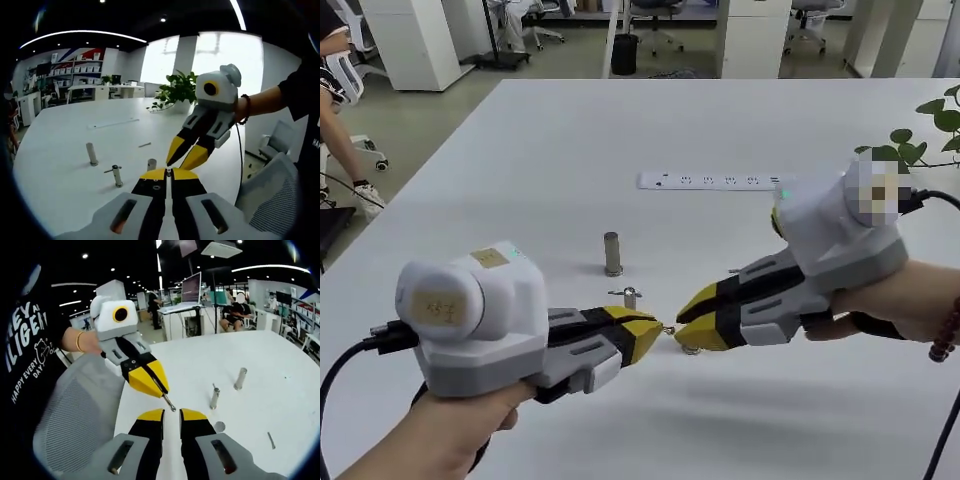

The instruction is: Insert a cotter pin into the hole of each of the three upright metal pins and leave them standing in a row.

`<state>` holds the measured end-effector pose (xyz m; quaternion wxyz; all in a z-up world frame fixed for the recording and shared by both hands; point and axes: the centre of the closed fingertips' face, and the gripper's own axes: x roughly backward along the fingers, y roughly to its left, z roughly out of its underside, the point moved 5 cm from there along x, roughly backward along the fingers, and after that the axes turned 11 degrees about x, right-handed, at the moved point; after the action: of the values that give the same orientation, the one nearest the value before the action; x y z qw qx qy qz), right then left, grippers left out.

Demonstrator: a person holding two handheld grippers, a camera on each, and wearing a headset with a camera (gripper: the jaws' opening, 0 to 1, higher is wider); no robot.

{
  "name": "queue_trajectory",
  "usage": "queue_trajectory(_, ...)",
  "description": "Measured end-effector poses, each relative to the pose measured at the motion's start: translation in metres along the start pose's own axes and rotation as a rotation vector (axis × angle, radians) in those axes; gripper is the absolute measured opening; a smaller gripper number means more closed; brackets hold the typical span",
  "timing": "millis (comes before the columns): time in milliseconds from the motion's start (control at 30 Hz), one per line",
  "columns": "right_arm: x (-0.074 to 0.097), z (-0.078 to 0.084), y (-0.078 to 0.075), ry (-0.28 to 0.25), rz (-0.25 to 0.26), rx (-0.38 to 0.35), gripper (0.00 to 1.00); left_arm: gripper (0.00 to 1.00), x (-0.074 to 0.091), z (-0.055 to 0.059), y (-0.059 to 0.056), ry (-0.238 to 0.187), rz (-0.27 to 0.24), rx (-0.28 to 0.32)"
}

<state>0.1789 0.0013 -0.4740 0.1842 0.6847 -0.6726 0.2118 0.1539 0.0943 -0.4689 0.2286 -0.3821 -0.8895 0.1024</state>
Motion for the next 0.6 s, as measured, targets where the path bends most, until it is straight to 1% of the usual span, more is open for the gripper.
queue_trajectory(67, -0.001, 0.002, 0.002, -0.002, -0.013, -0.004, 0.06, 0.0, 0.0, 0.0, -0.003, -0.012, 0.026, 0.005)
queue_trajectory(100, -0.002, 0.002, 0.003, -0.003, -0.016, -0.005, 0.07, 0.0, 0.0, 0.0, -0.004, -0.012, 0.035, 0.004)
queue_trajectory(133, -0.002, 0.003, 0.004, -0.007, -0.025, -0.003, 0.06, 0.0, 0.0, -0.001, -0.006, -0.012, 0.045, -0.007)
queue_trajectory(200, -0.003, 0.002, 0.007, -0.024, -0.044, -0.016, 0.06, 0.0, 0.0, 0.001, -0.009, 0.003, 0.063, -0.014)
queue_trajectory(233, -0.004, 0.002, 0.008, -0.028, -0.049, -0.018, 0.06, 0.0, 0.0, 0.002, -0.009, 0.004, 0.065, -0.018)
queue_trajectory(300, -0.004, 0.002, 0.009, -0.035, -0.057, -0.017, 0.04, 0.0, 0.0, 0.003, -0.012, 0.005, 0.083, -0.023)
queue_trajectory(500, -0.005, 0.002, 0.014, -0.046, -0.075, -0.012, 0.01, 0.0, 0.002, 0.005, -0.016, 0.005, 0.107, -0.033)
queue_trajectory(600, -0.004, 0.003, 0.013, -0.044, -0.08, -0.005, 0.01, 0.0, 0.002, 0.005, -0.017, 0.006, 0.113, -0.033)
